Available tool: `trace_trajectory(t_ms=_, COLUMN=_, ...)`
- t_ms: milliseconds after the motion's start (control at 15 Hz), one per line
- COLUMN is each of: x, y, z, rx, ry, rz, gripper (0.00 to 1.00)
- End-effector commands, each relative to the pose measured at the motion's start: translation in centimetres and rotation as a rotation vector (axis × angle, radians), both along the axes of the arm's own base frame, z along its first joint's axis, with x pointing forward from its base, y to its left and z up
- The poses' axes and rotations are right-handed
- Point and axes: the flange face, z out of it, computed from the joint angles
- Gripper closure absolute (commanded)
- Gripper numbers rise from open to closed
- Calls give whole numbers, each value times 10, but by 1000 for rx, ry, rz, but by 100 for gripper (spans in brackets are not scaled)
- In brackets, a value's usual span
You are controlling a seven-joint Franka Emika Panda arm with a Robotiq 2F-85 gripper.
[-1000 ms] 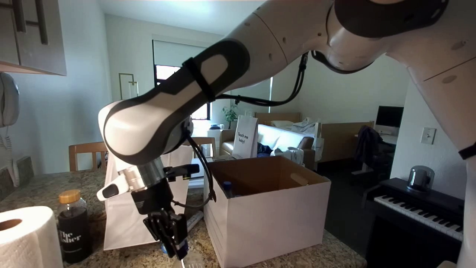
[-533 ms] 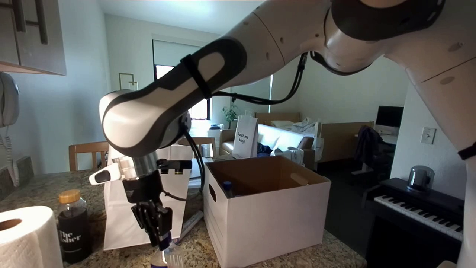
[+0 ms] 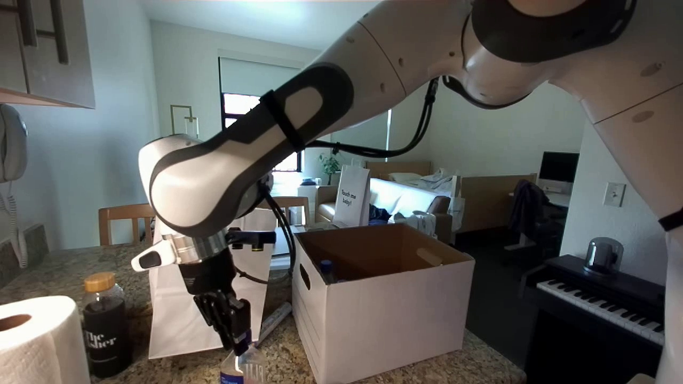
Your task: Remove the bottles from the box and put them on the table
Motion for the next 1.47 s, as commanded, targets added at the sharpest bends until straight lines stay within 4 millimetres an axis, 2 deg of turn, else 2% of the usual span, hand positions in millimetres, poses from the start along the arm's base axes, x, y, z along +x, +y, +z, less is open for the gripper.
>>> trace_trajectory(t_ms=0, x=-18, y=-2, z=-32, rx=-140, ry=-20, rz=52, gripper=87)
trace_trajectory(t_ms=267, x=-43, y=6, z=-54, rx=-301, ry=-26, rz=148, gripper=87)
trace_trajectory(t_ms=533, x=-70, y=24, z=-79, rx=-375, ry=-25, rz=221, gripper=88)
trace_trajectory(t_ms=800, x=-75, y=36, z=-87, rx=-384, ry=-36, rz=219, gripper=87)
trace_trajectory(t_ms=867, x=-71, y=39, z=-82, rx=-371, ry=-51, rz=211, gripper=42)
trace_trajectory(t_ms=933, x=-66, y=41, z=-75, rx=-358, ry=-60, rz=197, gripper=42)
trace_trajectory(t_ms=1200, x=-28, y=36, z=-28, rx=-296, ry=-127, rz=109, gripper=17)
trace_trajectory(t_ms=1333, x=2, y=19, z=13, rx=-273, ry=-163, rz=2, gripper=4)
trace_trajectory(t_ms=1400, x=10, y=9, z=38, rx=-258, ry=-186, rz=-48, gripper=0)
